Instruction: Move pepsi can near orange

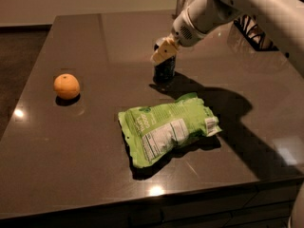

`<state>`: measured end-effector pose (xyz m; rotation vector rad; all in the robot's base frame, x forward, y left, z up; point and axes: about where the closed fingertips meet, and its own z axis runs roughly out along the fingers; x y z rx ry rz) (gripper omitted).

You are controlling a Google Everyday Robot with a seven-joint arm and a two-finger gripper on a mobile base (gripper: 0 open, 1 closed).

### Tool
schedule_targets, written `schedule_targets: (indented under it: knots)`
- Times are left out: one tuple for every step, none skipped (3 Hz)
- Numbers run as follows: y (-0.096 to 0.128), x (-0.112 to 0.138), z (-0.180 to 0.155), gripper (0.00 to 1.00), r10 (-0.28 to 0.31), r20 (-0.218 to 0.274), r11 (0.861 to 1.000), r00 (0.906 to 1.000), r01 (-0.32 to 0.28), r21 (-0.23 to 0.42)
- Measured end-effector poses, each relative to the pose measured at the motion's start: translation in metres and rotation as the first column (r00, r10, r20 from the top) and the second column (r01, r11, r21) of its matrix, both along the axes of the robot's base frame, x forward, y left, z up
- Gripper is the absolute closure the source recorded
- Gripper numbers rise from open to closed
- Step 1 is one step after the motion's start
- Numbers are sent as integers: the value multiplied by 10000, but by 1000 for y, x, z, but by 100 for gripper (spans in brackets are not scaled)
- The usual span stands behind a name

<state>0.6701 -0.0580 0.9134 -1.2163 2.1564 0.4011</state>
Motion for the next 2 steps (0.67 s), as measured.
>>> schedule_targets:
  knots:
    - [25, -6, 10, 69, 568, 84, 9983, 9983, -569, 143]
    - [50, -16, 15, 91, 1135, 77, 9932, 9935, -1137, 251]
